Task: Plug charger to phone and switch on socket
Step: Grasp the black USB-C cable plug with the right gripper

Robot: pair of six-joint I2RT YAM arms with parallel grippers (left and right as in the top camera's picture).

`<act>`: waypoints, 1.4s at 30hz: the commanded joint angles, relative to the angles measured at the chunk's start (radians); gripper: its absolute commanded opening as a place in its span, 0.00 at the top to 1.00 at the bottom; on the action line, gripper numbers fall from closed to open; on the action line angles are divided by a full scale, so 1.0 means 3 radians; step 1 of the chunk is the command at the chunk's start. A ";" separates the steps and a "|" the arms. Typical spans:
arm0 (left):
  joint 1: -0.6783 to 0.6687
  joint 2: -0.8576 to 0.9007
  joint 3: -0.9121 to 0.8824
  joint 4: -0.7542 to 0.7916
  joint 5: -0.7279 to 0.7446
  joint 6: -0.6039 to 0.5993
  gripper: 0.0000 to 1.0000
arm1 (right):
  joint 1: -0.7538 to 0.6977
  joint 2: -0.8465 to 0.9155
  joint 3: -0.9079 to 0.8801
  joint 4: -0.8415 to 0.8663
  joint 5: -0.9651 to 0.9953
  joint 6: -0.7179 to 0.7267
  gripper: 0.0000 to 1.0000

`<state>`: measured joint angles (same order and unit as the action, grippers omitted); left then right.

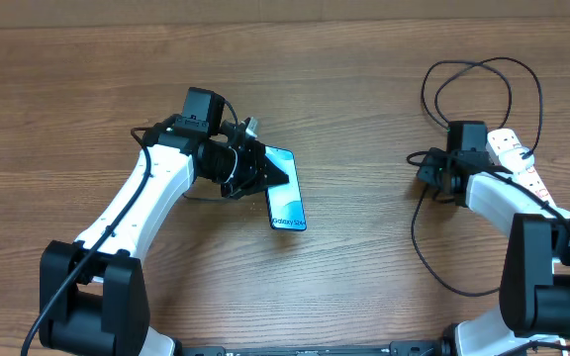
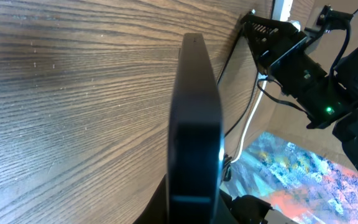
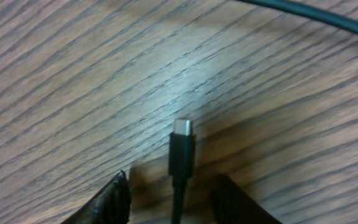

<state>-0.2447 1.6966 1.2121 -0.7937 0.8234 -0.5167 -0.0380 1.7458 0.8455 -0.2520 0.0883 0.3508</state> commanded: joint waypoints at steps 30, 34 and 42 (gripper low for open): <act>0.0108 -0.0014 0.0005 0.0034 0.0142 0.0203 0.96 | 0.0393 -0.0952 0.0097 -0.1073 -0.2580 -0.0286 0.96; 0.0123 -0.0014 0.0005 0.0114 0.0348 0.0257 0.96 | 0.0458 -0.1151 0.0097 -0.1034 -0.3099 -0.0201 0.96; 0.0130 -0.0014 0.0005 0.0565 0.0849 0.0234 0.96 | 0.0523 -0.1526 0.0097 -0.1088 -0.3695 -0.0136 0.96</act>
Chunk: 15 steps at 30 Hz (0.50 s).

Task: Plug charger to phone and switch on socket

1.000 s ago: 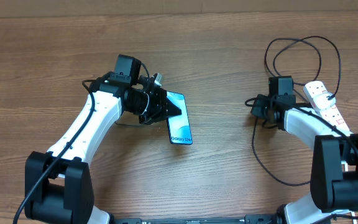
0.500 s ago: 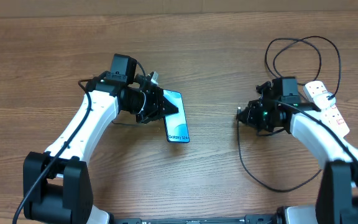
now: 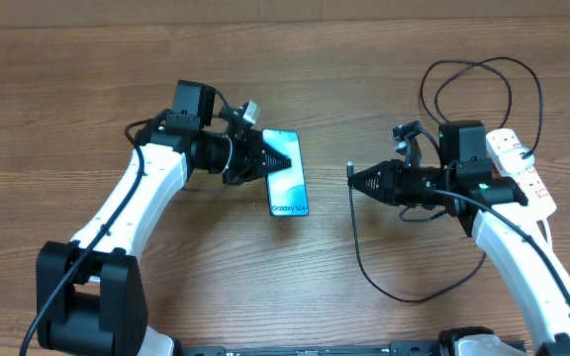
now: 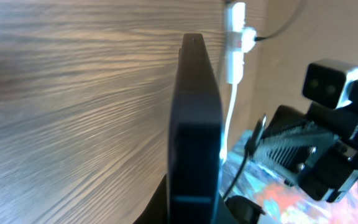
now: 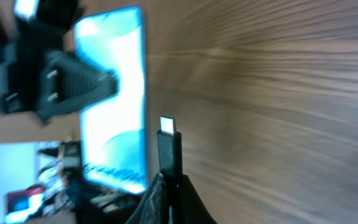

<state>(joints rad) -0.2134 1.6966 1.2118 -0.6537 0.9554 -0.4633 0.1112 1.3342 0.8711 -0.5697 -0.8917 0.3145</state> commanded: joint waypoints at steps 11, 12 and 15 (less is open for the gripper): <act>0.0041 -0.0014 0.0006 0.0304 0.0523 -0.0053 0.96 | 0.0025 -0.0627 0.0011 -0.0671 -0.0478 -0.0088 0.96; 0.0041 -0.0014 0.0006 0.0304 0.0523 -0.0055 0.96 | 0.0025 -0.0692 0.0011 -0.0730 -0.0507 -0.0135 0.96; 0.0041 -0.0014 0.0006 0.0314 0.0529 -0.0092 0.96 | 0.0025 -0.0916 0.0011 -0.0958 -0.0537 -0.0295 0.96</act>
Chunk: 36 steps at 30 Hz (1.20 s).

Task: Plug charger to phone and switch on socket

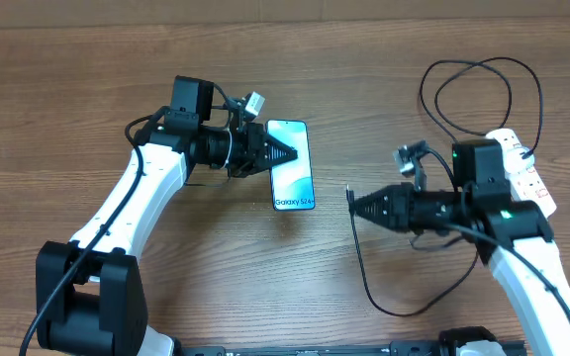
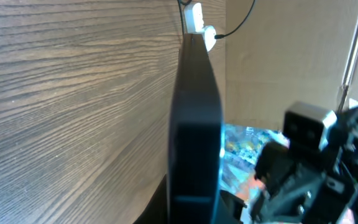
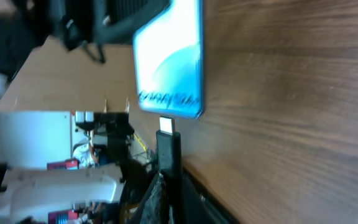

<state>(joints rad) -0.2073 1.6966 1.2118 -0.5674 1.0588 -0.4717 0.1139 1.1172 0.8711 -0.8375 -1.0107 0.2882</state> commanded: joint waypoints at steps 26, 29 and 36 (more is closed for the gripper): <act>0.0020 -0.0014 0.0006 0.1952 0.0807 -0.0923 0.96 | 0.0017 -0.0880 -0.1049 0.0324 -0.1088 -0.0459 0.96; 0.0020 -0.0014 0.0006 0.1989 0.0809 -0.0923 0.96 | 0.0017 -0.0877 -0.1123 0.0345 -0.1090 -0.0455 0.96; 0.0014 -0.0014 0.0006 0.2275 0.0801 -0.0923 0.96 | 0.0017 -0.0876 -0.1139 0.0581 -0.1099 -0.0401 0.96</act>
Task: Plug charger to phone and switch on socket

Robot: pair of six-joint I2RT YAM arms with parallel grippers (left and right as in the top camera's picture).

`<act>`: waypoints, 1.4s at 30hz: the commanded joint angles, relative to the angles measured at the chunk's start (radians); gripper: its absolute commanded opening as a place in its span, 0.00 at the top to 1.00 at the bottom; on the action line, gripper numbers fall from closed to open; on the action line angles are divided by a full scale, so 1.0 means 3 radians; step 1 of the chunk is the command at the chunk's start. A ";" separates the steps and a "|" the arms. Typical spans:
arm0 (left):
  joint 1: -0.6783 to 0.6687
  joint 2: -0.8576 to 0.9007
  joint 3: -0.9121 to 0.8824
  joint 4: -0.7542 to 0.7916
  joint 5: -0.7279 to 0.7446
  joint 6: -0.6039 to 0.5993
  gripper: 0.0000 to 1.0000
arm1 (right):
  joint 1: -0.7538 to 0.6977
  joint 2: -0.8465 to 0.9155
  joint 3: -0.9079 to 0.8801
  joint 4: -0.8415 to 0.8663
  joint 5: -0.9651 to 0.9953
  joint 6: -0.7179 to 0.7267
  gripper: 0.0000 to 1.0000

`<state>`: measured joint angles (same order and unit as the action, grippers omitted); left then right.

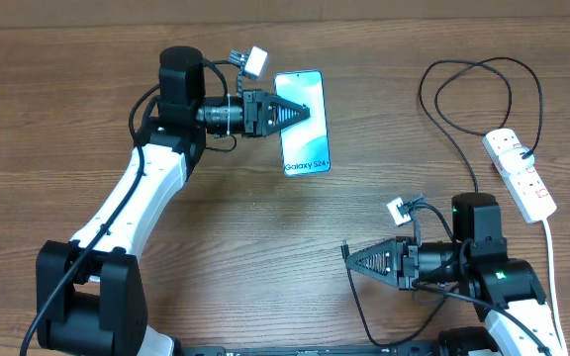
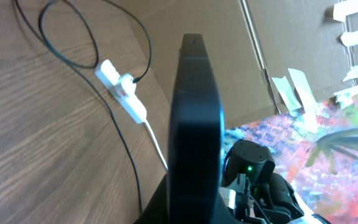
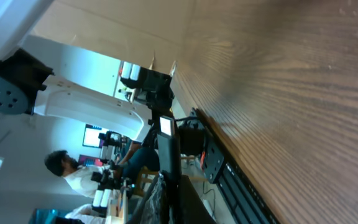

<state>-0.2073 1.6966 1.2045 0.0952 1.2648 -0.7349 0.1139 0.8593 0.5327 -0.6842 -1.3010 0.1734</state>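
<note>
The phone (image 1: 303, 123), screen lit blue, is lifted off the table near the back middle, with my left gripper (image 1: 287, 113) shut on its left edge. In the left wrist view the phone (image 2: 194, 118) stands edge-on as a dark slab. The black charger plug (image 3: 168, 149) with its silver tip sticks up from my right gripper (image 3: 169, 186), which is shut on it. Overhead, the right gripper (image 1: 356, 255) is low at the front right, pointing left, well below and right of the phone. The white socket strip (image 1: 519, 175) lies at the right edge.
The black cable (image 1: 460, 99) loops at the back right and runs down to the right arm. In the left wrist view the socket strip (image 2: 123, 91) and cable (image 2: 73, 37) lie on the wood, with cardboard walls behind.
The left gripper has carried the phone further back and to the right, higher off the table. The right gripper with the plug has moved toward the front edge, away from the phone.
At first the left gripper held the phone near the table's middle left while the right gripper stood over the plug by the socket strip. Then the right gripper held the plug out toward the phone. Now the phone is raised at the back and the plug is near the front.
</note>
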 commanded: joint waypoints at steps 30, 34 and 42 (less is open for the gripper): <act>0.0013 -0.0014 0.0031 0.0228 -0.0125 -0.0048 0.96 | 0.0017 0.0267 -0.0011 0.0562 -0.0121 0.0387 0.96; -0.0029 -0.0014 0.0031 0.0352 -0.0150 -0.0099 0.96 | 0.0017 0.0281 -0.0011 0.0786 -0.0120 0.0487 0.96; -0.0071 -0.0014 0.0031 0.0600 -0.0223 -0.0151 0.96 | 0.0024 0.0416 -0.0011 0.1198 -0.0121 0.0847 0.96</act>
<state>-0.2230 1.6966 1.2045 0.2565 1.2114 -0.7601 0.1139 0.9733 0.5304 -0.3267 -1.3212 0.3908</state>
